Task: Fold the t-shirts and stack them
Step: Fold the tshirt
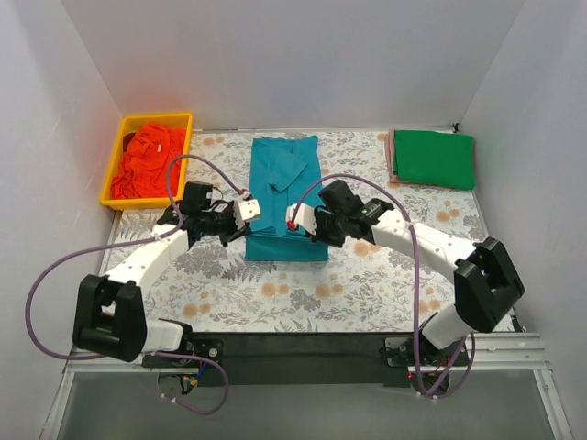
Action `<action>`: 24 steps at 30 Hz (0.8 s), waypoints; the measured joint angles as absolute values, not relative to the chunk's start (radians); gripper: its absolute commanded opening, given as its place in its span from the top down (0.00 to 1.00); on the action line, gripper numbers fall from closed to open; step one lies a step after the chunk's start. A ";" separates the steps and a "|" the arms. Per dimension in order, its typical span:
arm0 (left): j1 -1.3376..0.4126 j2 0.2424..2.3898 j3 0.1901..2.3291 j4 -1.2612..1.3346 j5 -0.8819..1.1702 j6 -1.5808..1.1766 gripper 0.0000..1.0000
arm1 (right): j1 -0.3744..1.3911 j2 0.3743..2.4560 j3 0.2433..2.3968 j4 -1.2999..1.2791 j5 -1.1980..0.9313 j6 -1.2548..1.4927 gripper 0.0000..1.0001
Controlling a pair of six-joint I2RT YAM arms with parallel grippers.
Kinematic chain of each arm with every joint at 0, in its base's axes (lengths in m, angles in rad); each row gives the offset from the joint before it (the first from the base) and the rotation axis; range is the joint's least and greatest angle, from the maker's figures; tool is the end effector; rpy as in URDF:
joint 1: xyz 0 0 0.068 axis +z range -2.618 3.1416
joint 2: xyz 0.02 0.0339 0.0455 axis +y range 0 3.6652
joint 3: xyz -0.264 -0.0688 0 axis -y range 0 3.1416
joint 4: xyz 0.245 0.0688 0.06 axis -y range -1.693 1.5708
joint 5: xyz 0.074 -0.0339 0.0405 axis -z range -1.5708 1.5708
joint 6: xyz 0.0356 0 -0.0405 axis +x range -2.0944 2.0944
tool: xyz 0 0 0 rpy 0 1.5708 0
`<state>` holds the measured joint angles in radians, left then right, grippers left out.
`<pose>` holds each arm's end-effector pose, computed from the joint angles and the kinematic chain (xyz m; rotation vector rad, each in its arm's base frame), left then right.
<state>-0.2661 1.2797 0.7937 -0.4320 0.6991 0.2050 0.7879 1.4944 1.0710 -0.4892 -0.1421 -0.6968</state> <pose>0.2356 -0.0879 0.2246 0.8384 2.2389 -0.8890 0.2184 0.2266 0.2444 -1.7225 1.7883 0.2151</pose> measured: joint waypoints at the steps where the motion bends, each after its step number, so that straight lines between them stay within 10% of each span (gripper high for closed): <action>1: -0.256 1.311 0.815 -0.417 0.700 0.210 1.00 | 0.772 1.516 1.095 -0.487 -0.145 -0.709 0.99; 21: -0.158 1.852 1.203 -0.182 0.713 0.247 1.00 | 0.554 2.026 1.636 -0.471 -0.202 -0.873 0.99; 24: -0.158 1.906 1.228 -0.142 0.696 0.237 0.86 | 0.545 2.095 1.699 -0.469 -0.191 -0.866 0.59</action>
<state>-0.1581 1.9057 1.2278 -0.1417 0.6956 0.2367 0.5449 2.0953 1.6989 -0.4694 -0.1905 -0.8658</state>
